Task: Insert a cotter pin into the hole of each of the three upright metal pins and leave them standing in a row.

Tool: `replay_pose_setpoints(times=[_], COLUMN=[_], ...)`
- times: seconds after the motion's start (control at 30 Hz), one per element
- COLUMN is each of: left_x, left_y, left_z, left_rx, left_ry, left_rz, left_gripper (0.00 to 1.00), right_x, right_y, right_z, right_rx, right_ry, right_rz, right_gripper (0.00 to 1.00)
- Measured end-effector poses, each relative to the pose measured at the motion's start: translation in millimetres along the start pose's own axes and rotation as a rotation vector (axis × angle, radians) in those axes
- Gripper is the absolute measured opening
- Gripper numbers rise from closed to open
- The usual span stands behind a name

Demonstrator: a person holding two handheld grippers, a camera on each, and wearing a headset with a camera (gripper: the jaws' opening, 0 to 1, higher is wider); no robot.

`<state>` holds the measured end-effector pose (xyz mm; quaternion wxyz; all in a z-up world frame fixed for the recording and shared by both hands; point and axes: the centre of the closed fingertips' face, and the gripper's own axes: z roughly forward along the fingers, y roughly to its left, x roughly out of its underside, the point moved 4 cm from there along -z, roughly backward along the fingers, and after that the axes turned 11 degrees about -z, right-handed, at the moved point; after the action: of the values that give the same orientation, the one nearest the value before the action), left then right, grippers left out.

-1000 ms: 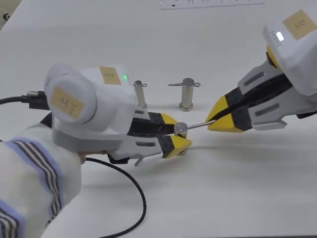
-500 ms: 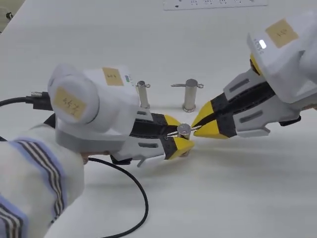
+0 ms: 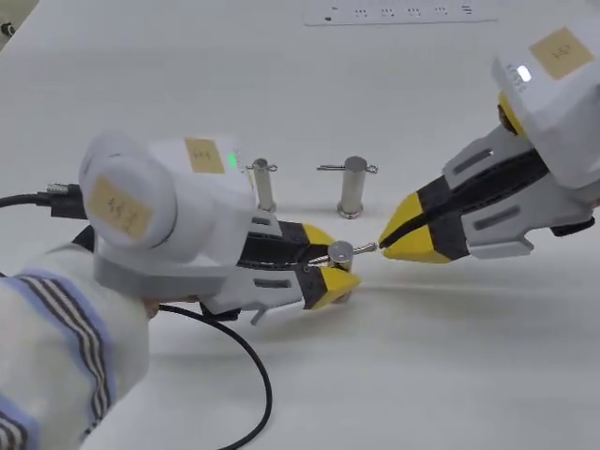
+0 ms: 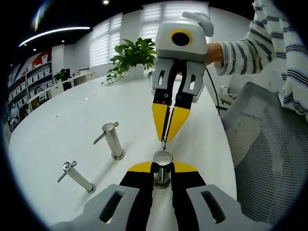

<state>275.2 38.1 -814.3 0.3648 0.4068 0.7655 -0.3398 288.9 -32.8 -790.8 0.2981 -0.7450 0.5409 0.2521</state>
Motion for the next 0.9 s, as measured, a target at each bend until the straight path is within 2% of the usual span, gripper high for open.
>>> replay_pose_setpoints(times=[0.3,0.57,0.7,0.9], left_x=[0.6,1.7,2.3,2.4], left_y=[0.6,0.7,0.3,-0.2], left_z=[-0.5,-1.6,-1.9,-1.8], left_rx=[-0.004,-0.007,-0.009,-0.008], left_ry=[-0.003,-0.012,-0.021,-0.019], left_rz=[0.001,-0.007,-0.016,-0.013], left_gripper=[0.12,0.12,0.12,0.12], right_x=[-15.6,-14.4,-11.2,-8.1], right_y=[0.3,-0.8,1.0,6.9], right_z=[6.9,7.7,7.7,4.8], right_rx=[-0.006,-0.003,0.008,0.047], right_ry=[-0.013,-0.006,-0.001,-0.036], right_rz=[-0.009,-0.009,0.012,0.075], right_gripper=[0.03,0.03,0.08,0.17])
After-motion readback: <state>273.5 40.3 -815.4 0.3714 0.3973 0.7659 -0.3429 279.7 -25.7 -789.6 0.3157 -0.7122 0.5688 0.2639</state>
